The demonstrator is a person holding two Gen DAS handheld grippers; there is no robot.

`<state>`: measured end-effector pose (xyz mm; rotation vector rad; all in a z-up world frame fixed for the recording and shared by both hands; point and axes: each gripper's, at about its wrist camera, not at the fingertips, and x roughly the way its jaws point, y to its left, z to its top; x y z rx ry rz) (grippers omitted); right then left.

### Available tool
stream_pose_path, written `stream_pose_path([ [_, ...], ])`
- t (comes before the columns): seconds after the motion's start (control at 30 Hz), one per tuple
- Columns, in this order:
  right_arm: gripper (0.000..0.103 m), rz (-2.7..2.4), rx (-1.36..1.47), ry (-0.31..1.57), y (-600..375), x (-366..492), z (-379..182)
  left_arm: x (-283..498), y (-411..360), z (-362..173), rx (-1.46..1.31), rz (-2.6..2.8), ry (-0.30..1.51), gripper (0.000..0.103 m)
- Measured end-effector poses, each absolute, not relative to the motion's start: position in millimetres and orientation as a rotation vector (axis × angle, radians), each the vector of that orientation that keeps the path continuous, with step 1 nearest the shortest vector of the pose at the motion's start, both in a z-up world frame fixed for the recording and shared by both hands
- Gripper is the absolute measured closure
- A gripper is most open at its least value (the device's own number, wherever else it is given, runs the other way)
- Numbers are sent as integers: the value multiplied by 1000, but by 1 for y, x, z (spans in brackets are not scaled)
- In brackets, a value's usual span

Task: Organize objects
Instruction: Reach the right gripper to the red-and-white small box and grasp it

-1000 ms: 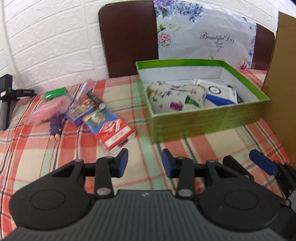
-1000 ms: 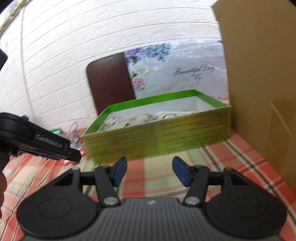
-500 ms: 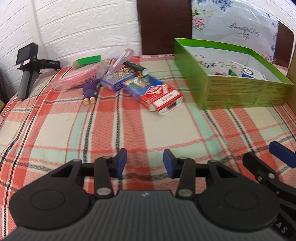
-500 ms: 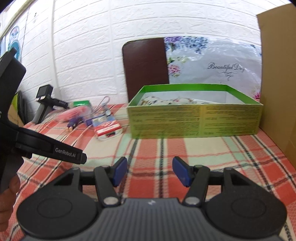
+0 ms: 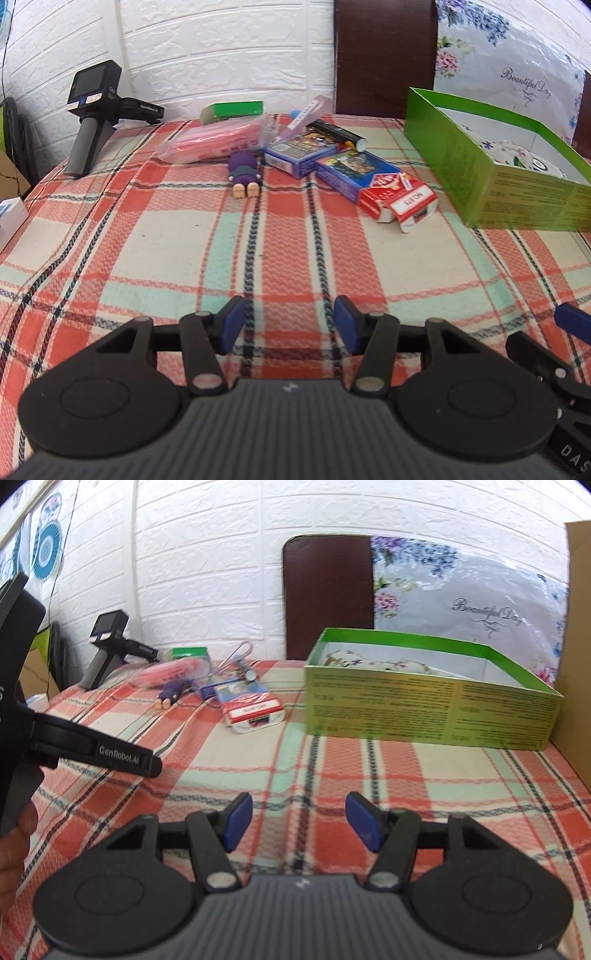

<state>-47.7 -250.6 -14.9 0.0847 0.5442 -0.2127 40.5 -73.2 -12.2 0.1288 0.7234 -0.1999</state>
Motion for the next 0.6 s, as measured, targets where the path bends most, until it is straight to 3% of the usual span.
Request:
stream_pose_path([
  [0.17,45,-172,55,571,-235,-34,-17,46,-57,-15,123,-204,696,37],
  [0.4,42,-96,-7,600,-214,-4,-17,63,-12,-17,124,-81,636,36],
  [0.53,41,-71,-87,550,-201,27,-8,71,18,-24,109,-14,566,23],
  [0.6,38,-72,-121,528,-199,51,-1,74,33,-25,15,-40,567,22],
])
